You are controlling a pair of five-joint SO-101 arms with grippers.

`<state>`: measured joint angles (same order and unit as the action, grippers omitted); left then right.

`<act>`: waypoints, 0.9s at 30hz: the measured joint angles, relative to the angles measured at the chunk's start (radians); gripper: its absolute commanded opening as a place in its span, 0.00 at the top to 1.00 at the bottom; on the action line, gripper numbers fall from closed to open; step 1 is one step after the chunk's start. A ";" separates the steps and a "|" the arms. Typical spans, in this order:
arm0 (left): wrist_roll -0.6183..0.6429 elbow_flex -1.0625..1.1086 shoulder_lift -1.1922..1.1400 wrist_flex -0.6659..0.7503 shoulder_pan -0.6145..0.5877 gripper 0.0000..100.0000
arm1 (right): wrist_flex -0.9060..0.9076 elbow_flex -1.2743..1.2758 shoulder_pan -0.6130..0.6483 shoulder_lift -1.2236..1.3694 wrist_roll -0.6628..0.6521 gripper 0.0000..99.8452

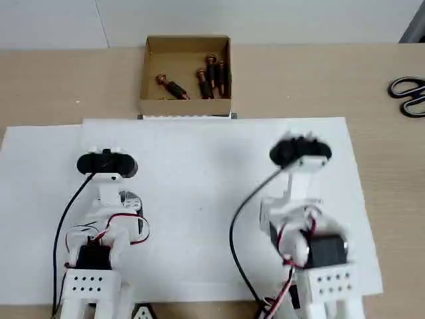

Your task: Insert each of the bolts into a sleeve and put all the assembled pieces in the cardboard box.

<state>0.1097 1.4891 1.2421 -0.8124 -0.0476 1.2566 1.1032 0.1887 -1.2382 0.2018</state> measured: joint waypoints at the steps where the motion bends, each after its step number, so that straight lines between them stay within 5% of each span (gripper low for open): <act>1: 0.000 0.000 0.000 0.000 0.000 0.99 | -0.011 0.054 -0.003 -0.054 0.000 1.00; 6: 0.000 0.000 0.000 0.000 0.000 0.99 | -0.028 0.132 0.002 -0.236 0.000 1.00; 27: 0.000 0.000 0.000 0.000 0.000 0.99 | -0.166 0.416 -0.103 -0.273 -0.051 1.00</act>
<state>0.1097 1.4891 1.2421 -0.8124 -0.0476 1.0909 1.5190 0.0859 -1.5113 0.1511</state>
